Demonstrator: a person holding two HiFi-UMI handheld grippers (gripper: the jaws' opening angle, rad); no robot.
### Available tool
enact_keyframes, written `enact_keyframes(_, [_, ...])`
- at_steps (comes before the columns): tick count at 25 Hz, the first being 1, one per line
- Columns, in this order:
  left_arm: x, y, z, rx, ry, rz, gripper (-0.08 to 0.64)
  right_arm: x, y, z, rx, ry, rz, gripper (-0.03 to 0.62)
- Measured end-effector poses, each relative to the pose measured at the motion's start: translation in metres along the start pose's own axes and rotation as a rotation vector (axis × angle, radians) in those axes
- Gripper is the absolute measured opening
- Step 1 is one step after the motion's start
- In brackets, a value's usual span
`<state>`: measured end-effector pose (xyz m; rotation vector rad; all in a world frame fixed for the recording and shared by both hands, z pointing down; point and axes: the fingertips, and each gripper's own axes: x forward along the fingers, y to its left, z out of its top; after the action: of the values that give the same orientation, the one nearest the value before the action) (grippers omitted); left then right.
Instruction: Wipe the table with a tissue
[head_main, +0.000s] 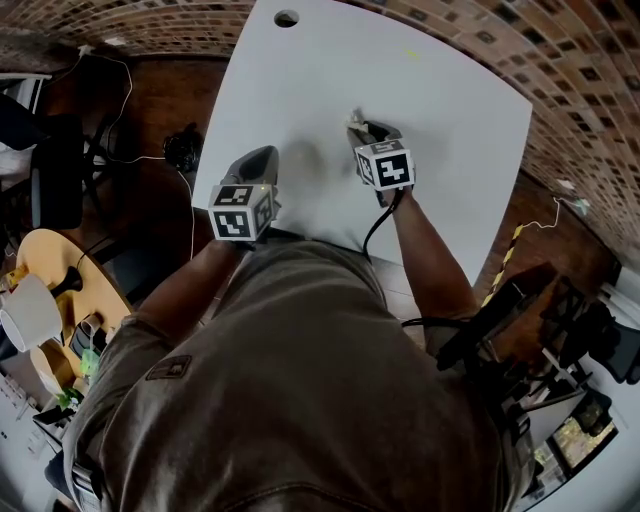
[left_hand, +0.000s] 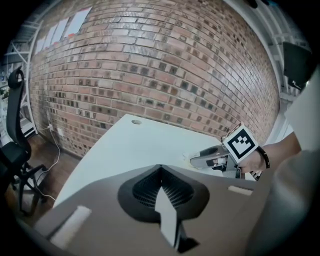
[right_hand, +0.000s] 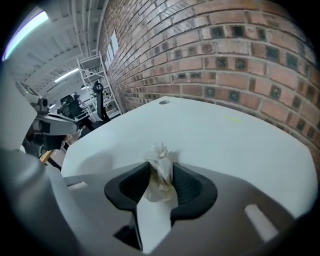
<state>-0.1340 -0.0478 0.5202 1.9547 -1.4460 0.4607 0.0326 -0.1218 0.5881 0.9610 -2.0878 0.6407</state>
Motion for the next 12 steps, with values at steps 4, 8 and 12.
enact_keyframes(4, [0.001, -0.002, 0.0, -0.006, -0.004, 0.002, 0.002, 0.005, 0.012, -0.001, -0.033, 0.017, 0.012, 0.087])
enact_keyframes(8, [0.0, -0.004, 0.003, -0.006, -0.02, 0.001, 0.002, 0.005, 0.011, 0.002, -0.018, 0.003, -0.003, 0.061])
enact_keyframes(12, [-0.003, 0.002, 0.001, -0.016, -0.016, 0.018, 0.002, 0.006, -0.003, 0.007, 0.002, -0.013, -0.043, 0.055])
